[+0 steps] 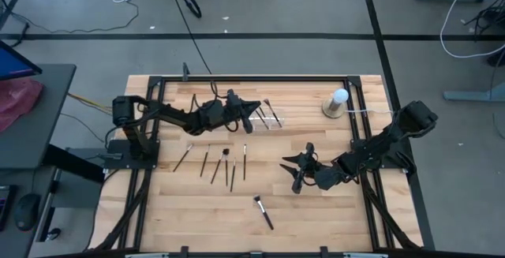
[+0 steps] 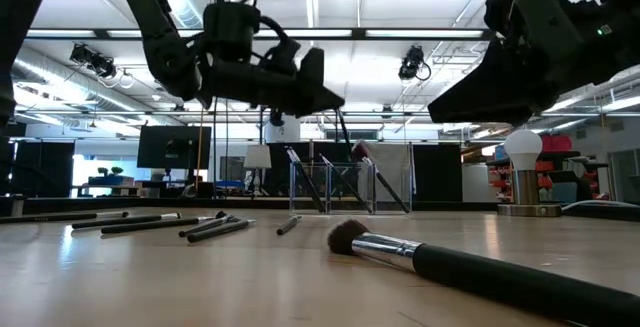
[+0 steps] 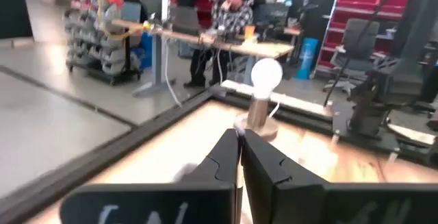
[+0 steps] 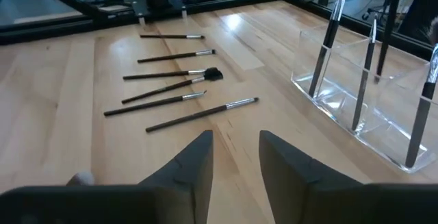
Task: Put items in baskets/containers
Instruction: Put the black eyeshadow brush into the transparent organizer
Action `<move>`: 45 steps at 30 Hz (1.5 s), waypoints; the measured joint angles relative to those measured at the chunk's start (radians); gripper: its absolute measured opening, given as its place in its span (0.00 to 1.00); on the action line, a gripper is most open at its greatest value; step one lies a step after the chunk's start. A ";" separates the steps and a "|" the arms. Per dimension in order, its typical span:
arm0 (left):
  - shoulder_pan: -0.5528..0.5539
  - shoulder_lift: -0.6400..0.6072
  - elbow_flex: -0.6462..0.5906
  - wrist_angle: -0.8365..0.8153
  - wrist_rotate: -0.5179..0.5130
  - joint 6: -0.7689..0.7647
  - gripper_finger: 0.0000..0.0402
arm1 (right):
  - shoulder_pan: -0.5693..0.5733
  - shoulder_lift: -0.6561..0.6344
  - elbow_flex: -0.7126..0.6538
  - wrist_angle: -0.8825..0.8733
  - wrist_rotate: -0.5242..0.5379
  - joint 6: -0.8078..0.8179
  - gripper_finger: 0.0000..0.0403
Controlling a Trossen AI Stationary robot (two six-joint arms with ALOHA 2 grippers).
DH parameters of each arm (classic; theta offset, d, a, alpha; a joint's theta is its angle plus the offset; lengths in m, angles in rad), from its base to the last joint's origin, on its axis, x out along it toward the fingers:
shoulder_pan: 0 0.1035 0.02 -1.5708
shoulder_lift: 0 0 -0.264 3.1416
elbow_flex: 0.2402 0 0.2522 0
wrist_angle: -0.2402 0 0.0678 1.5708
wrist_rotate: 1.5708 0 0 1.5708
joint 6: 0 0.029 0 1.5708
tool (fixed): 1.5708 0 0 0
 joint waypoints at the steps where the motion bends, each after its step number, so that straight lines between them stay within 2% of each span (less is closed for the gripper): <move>1: 0.000 0.008 0.000 -0.002 -0.001 -0.007 0.03 | 0.000 0.000 0.000 0.000 0.000 -0.003 0.29; 11: -0.001 0.049 0.000 -0.024 0.001 -0.131 0.04 | 0.000 0.000 0.000 0.004 0.000 -0.002 0.29; 35: 0.021 0.066 -0.001 -0.100 -0.025 -0.140 0.09 | 0.000 0.001 0.000 0.004 0.000 0.001 0.29; 39: 0.035 0.066 -0.001 -0.132 -0.026 -0.139 0.14 | 0.000 0.001 0.000 0.004 0.000 0.001 0.29; 45: 0.049 0.066 -0.001 -0.131 -0.022 -0.128 0.28 | 0.000 0.001 0.000 0.004 0.000 0.001 0.29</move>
